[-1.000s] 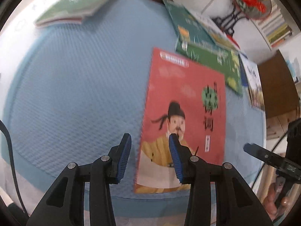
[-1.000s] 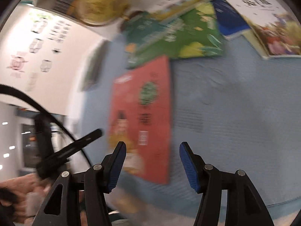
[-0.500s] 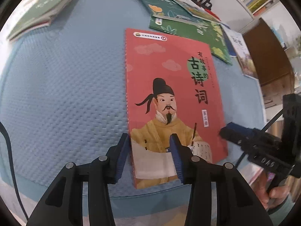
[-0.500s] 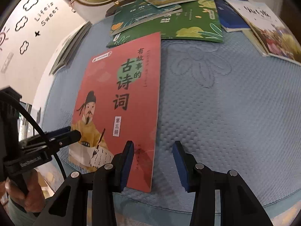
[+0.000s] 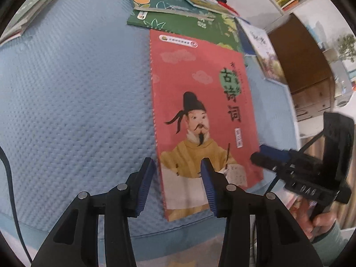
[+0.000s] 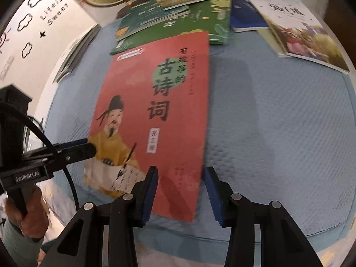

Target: Organize books

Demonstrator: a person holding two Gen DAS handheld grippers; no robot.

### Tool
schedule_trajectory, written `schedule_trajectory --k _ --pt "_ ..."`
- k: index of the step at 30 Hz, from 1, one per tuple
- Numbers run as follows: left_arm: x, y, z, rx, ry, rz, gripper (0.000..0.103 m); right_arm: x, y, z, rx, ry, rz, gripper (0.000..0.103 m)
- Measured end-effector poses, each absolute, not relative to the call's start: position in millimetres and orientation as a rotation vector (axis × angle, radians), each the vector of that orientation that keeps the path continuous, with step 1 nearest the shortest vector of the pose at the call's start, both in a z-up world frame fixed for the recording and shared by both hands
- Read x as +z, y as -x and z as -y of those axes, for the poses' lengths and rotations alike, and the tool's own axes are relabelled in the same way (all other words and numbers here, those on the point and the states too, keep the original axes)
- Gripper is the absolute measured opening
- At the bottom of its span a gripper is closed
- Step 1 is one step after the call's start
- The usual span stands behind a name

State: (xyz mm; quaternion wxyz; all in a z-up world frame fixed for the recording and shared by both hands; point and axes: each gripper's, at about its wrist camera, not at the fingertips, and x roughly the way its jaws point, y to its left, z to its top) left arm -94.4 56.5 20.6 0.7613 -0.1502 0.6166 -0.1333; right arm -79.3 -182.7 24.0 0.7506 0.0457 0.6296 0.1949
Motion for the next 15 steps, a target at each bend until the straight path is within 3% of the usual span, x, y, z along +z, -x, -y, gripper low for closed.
schedule_trajectory --k 9,15 --pt "25.7 93.5 -38.5 -0.258 0.291 -1.338 0.041 22.2 78.7 173.2 0.497 -0.048 -1.357 0.049" --pt "59.8 103.5 -72.2 -0.438 0.679 -1.175 0.041 16.1 69.0 204.6 0.554 -0.276 -1.394 0.049"
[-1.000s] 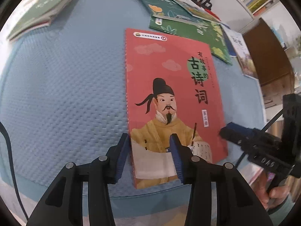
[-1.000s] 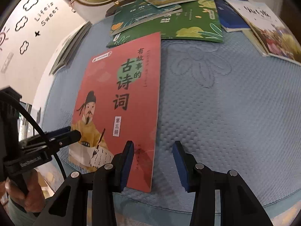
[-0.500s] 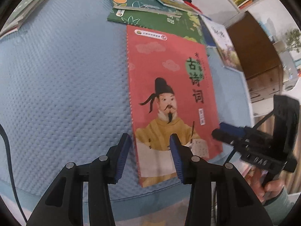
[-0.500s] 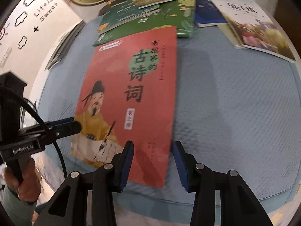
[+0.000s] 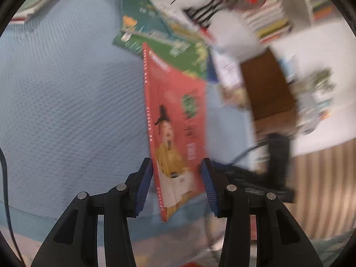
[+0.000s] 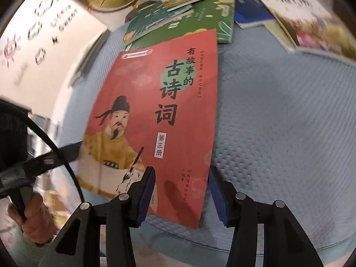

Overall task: Organize books
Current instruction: 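Close the left gripper on the red book edge and lift it upright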

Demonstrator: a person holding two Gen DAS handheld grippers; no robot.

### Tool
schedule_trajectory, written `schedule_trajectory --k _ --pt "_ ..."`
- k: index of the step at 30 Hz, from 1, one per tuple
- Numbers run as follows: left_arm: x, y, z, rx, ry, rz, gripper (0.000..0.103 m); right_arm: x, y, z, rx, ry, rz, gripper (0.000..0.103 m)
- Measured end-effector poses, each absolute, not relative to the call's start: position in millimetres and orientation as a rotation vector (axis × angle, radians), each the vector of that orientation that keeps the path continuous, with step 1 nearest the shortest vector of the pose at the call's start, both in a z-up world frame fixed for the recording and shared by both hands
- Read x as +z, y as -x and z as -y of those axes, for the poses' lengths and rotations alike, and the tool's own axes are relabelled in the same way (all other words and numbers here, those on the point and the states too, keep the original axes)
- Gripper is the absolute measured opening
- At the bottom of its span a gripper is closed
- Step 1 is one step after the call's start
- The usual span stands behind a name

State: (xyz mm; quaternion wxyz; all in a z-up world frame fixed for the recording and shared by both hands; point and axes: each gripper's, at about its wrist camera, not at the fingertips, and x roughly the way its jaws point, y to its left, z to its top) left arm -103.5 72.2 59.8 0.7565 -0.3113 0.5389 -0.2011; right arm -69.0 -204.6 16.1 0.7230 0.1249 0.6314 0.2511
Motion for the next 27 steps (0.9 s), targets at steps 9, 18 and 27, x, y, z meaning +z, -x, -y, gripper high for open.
schedule_trajectory --k 9,18,27 --pt "21.0 103.7 -52.7 -0.382 0.718 -1.243 0.022 14.3 71.8 216.8 0.58 -0.348 -1.384 0.049" --pt "32.3 94.5 -40.4 -0.444 0.888 -1.192 0.013 29.5 64.4 214.4 0.572 -0.35 -1.42 0.049" --pt "27.3 77.6 -33.9 -0.563 1.131 -1.178 0.013 3.6 48.5 257.9 0.643 -0.773 -1.475 0.06"
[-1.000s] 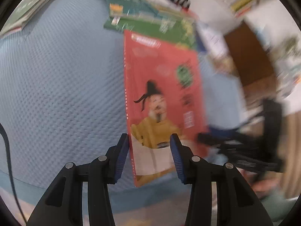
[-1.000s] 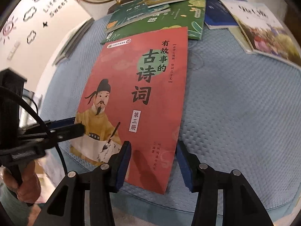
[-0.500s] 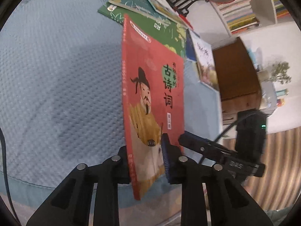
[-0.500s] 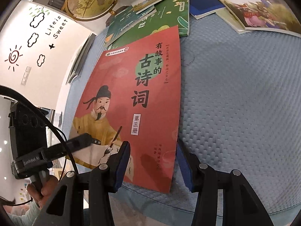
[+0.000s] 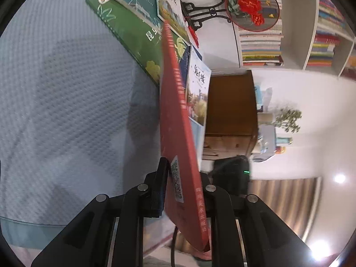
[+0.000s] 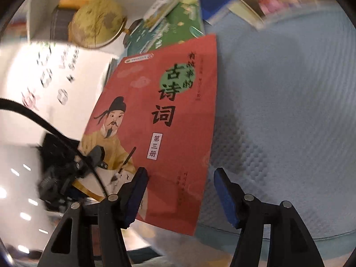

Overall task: Organize books
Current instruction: 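Close the left gripper on the red book edge and lift it upright, then carry the red book with the left gripper onto the green book on the tabletop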

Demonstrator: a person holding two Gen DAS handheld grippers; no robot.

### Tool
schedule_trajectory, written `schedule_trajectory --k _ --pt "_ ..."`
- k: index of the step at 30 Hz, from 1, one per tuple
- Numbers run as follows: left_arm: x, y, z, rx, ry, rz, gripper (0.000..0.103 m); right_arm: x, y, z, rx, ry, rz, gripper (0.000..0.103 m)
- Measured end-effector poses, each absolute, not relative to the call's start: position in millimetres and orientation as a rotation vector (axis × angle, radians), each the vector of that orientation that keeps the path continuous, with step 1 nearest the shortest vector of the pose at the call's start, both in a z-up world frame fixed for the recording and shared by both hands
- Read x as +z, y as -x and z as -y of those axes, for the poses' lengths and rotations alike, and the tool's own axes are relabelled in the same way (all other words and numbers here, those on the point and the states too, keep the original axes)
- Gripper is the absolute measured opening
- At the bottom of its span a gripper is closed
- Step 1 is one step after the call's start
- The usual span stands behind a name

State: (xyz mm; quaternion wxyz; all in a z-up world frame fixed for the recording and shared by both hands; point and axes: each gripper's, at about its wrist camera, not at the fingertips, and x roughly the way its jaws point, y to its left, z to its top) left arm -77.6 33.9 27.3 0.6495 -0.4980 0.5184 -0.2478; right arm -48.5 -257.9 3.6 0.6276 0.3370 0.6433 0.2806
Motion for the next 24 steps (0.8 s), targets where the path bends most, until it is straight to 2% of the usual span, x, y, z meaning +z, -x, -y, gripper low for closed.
schedule_trajectory --k 4,8,9,10,13,20,24 --pt "17.5 79.7 -39.7 -0.559 1.227 -1.185 0.013 -24.3 43.5 261.8 0.702 -1.014 -1.487 0.06" --pt "1.1 84.8 -45.6 -0.539 1.348 -1.181 0.013 -34.7 42.3 266.4 0.744 -1.124 -1.487 0.06" --pt "0.7 85.2 -44.7 -0.52 1.328 -1.189 0.013 -30.9 41.6 266.5 0.747 -1.101 -1.477 0.053" --pt "2.0 84.1 -42.7 -0.503 1.298 -1.2 0.013 -24.4 39.7 264.8 0.758 -1.055 -1.461 0.041" --pt "9.6 83.6 -34.7 -0.435 1.128 -1.243 0.011 -1.4 41.4 257.2 0.728 -0.833 -1.431 0.034" --pt "46.5 82.3 1.3 -0.375 0.647 -1.257 0.014 57.6 60.5 211.0 0.69 -0.233 -1.286 0.034" --pt "71.3 87.7 -6.4 -0.389 0.575 -1.209 0.014 87.1 79.4 192.1 0.72 -0.093 -1.204 0.034"
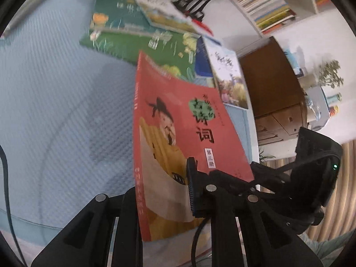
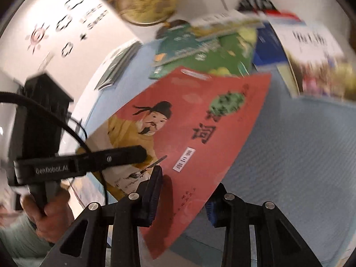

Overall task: Organize books
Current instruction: 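Carry the red book with the left gripper onto the green book on the tabletop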

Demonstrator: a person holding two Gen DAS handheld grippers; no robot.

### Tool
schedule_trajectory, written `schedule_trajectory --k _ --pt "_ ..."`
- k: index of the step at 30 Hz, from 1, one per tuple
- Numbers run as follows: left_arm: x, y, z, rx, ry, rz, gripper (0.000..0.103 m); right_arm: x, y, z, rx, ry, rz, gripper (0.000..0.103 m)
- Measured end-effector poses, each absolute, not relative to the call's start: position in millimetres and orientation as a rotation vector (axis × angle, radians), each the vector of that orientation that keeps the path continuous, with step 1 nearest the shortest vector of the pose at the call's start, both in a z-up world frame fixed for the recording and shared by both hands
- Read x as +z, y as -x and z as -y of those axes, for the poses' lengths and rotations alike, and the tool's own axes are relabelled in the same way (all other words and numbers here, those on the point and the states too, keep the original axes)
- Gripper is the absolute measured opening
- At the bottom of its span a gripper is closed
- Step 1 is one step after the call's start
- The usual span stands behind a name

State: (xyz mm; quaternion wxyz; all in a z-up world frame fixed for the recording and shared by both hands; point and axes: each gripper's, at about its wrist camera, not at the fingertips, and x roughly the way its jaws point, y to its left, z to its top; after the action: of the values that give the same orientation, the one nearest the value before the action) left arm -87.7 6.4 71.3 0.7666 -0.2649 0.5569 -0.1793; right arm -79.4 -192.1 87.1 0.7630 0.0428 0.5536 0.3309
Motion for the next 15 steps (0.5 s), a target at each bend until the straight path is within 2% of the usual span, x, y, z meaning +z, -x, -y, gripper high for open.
schedule_trajectory --k 9,15 --pt "113.9 80.3 -128.2 -0.354 0.614 -1.067 0.016 139.1 61.0 92.9 0.791 -0.045 -1.088 0.034" --pt "116.6 48.7 -230.2 -0.253 0.616 -1.008 0.017 137.5 7.4 -24.5 0.856 -0.003 -1.035 0.034"
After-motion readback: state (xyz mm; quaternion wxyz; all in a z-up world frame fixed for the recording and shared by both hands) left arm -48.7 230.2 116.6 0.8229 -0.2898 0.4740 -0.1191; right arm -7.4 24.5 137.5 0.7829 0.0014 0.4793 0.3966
